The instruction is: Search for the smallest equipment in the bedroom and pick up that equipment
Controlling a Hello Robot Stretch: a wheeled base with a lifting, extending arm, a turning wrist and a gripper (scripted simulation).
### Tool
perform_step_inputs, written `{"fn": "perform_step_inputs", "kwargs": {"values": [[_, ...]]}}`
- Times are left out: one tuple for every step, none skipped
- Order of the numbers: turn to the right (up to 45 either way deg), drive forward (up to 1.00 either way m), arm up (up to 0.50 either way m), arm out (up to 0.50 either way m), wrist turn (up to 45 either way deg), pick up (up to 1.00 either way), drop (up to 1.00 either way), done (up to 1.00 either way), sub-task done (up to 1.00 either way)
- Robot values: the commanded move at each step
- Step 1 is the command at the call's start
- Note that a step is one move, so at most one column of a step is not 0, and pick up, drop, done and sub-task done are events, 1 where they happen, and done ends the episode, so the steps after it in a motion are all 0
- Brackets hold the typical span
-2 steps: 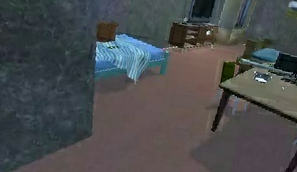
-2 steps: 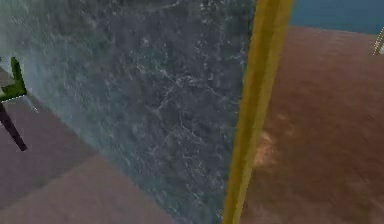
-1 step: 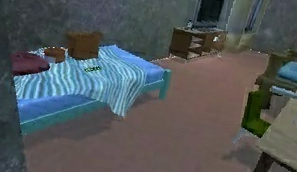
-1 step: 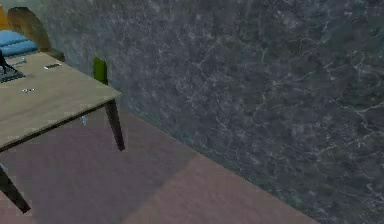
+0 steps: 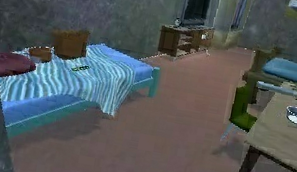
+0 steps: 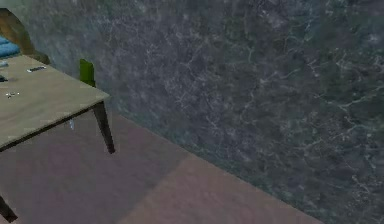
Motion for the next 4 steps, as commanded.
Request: {"fn": "perform_step_inputs", "kwargs": {"values": [[0.0,1.0,0.0,0.0,0.0,0.0,0.0,0.0,0.0],[3.0,0.0,0.0,0.0,0.0,0.0,0.0,0.0,0.0],[0.0,0.25,0.0,0.0,0.0,0.0,0.0,0.0,0.0],[24.0,0.0,0.0,0.0,0.0,0.0,0.0,0.0,0.0]]}}
